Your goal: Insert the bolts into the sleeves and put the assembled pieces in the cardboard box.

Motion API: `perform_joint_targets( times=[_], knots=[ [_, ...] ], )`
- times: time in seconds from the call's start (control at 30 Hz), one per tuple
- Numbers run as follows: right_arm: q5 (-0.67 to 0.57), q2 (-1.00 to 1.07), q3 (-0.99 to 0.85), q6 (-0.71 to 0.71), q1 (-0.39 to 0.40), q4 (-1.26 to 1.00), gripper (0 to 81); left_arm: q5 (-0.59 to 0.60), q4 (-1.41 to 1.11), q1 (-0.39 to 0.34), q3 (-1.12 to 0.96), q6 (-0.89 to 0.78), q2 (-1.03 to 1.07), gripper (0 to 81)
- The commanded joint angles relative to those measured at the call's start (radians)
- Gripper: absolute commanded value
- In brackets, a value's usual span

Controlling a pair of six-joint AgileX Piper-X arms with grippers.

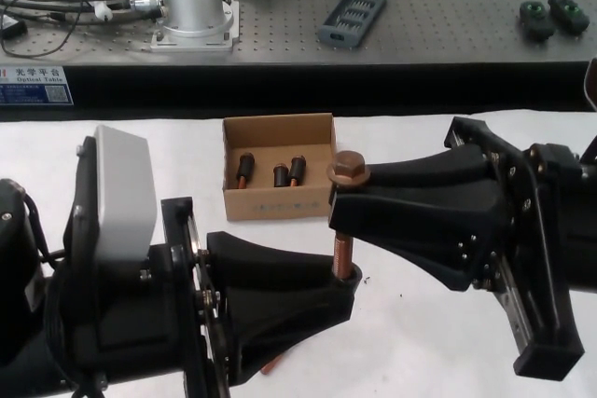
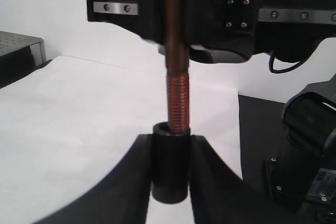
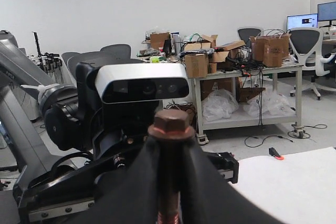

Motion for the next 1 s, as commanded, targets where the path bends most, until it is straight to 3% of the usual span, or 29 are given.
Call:
perform_joint_targets(
  times=[0.0,0.3,0.57,0.97],
  knots=[
    [-0.012,0.000,-0.011,-0.008,-0.001,-0.010,3.7,0.025,-0.070,-0.003,-0.007,-0.007,-0.005,0.6],
    [-0.029,0.000,-0.011,-0.008,-0.013,-0.010,3.7,0.025,-0.150,-0.003,-0.007,-0.026,-0.005,0.6],
    [-0.029,0.000,-0.011,-0.008,-0.095,-0.010,3.7,0.025,-0.163,-0.003,-0.007,-0.026,-0.005,0.6],
    [-0.098,0.000,-0.011,0.004,-0.094,0.083,0.7,-0.024,-0.163,-0.003,-0.007,-0.023,-0.005,0.6]
  ],
)
